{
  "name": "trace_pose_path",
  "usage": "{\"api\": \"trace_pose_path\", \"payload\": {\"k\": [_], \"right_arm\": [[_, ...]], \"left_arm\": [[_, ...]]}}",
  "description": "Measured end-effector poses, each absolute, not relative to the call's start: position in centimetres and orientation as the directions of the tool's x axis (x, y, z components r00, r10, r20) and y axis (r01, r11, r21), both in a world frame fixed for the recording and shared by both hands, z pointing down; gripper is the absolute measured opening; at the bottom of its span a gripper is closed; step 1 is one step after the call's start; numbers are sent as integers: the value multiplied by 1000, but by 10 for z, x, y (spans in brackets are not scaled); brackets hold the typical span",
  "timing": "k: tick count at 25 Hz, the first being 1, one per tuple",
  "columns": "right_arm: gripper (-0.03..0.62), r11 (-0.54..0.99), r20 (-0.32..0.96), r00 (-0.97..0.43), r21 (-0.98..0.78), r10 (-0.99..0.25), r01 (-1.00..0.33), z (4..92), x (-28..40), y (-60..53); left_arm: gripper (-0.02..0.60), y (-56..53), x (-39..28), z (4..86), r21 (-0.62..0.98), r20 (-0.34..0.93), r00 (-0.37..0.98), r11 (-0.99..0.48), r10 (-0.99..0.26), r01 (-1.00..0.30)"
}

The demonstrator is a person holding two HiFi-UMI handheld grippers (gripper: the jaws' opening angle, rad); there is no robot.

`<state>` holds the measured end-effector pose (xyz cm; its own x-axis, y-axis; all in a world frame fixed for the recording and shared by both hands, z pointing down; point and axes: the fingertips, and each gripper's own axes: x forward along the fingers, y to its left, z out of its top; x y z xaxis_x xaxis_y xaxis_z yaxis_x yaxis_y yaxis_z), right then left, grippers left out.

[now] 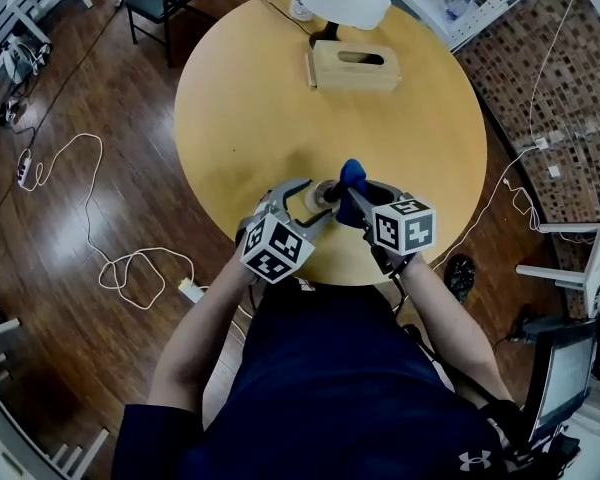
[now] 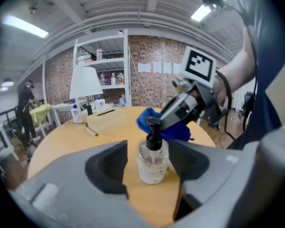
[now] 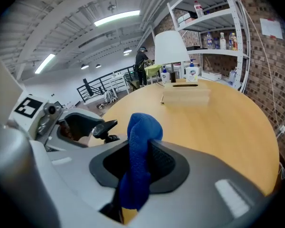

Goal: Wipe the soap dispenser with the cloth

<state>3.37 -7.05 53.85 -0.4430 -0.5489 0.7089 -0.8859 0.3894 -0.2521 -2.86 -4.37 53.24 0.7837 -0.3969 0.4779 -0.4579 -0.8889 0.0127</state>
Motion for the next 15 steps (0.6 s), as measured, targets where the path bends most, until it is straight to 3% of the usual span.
{"api": "trace_pose_path", "payload": {"k": [4,7,10,15], "right_arm": [[95,367,697,-495,-342,-518,-865,528,21,-40],[95,368,713,-496,-345,-496,-864,537,12,-34],[95,365,726,-452,-290,-519,-885,540,17,-49],[95,349,714,-420,-256,-560,-901,540,27,-86]], "left_arm": [[251,-57,-37,531,236,458,840,-871,-291,-431],[232,-51,-36,541,262,488,844,-885,-222,-384],[161,-44,-32,541,282,482,852,-885,-203,-371],[161,-31,-27,546,236,501,842,-904,-200,-356]]}}
